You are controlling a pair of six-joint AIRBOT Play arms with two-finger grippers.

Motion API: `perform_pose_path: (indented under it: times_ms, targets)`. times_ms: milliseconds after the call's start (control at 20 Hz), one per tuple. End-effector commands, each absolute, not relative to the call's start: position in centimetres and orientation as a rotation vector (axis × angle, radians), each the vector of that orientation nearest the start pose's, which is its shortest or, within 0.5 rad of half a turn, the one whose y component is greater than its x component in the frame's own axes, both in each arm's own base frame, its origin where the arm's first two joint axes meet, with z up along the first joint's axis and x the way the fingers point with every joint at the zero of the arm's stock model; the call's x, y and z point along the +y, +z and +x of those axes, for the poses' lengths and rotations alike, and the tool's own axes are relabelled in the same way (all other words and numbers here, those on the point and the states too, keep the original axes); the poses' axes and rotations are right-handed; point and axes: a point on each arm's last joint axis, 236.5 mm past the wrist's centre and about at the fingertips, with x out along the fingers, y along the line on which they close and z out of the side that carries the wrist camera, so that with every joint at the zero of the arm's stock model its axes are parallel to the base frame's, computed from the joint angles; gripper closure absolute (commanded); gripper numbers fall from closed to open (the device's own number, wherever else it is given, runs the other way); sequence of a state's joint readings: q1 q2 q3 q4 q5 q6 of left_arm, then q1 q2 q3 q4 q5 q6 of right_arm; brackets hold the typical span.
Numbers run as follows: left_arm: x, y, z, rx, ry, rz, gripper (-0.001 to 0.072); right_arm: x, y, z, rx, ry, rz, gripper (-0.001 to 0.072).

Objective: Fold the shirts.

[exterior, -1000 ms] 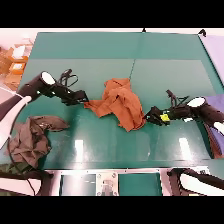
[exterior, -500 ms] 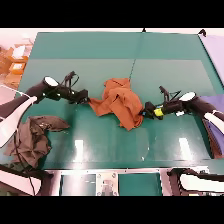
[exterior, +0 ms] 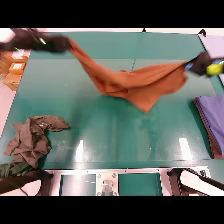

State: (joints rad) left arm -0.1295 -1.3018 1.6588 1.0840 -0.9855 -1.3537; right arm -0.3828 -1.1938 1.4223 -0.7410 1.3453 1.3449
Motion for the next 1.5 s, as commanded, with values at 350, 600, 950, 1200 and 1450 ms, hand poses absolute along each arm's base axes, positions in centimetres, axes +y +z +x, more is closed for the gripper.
perform_pose_path:
  times_ms: [350, 600, 950, 1200, 1450]
  targets:
    - [-9.7, 56.1, 26.7, -0.171, -0.390, 0.014, 0.0682, 1.5, 51.0, 28.6, 0.012, 0.211, 0.172, 0.0693]
    - [-6.9, 55.5, 25.3, -0.141, -0.276, 0.077, 0.0681, 2.5, 53.9, 25.2, -0.108, 0.168, 0.113, 0.0692]
    - [-8.8, 39.4, 41.4, 0.291, -0.282, 0.068, 0.0681, -0.2, 38.6, 36.3, 0.242, 0.247, 0.334, 0.0692]
    - [-12.7, 19.3, 55.2, 0.603, -0.355, -0.021, 0.0681, -1.7, 17.3, 46.0, 0.541, 0.165, 0.516, 0.0692]
    - [-16.2, 4.8, 60.5, 0.751, -0.423, -0.189, 0.0680, -2.6, 0.5, 49.7, 0.843, 0.089, 0.668, 0.0692]
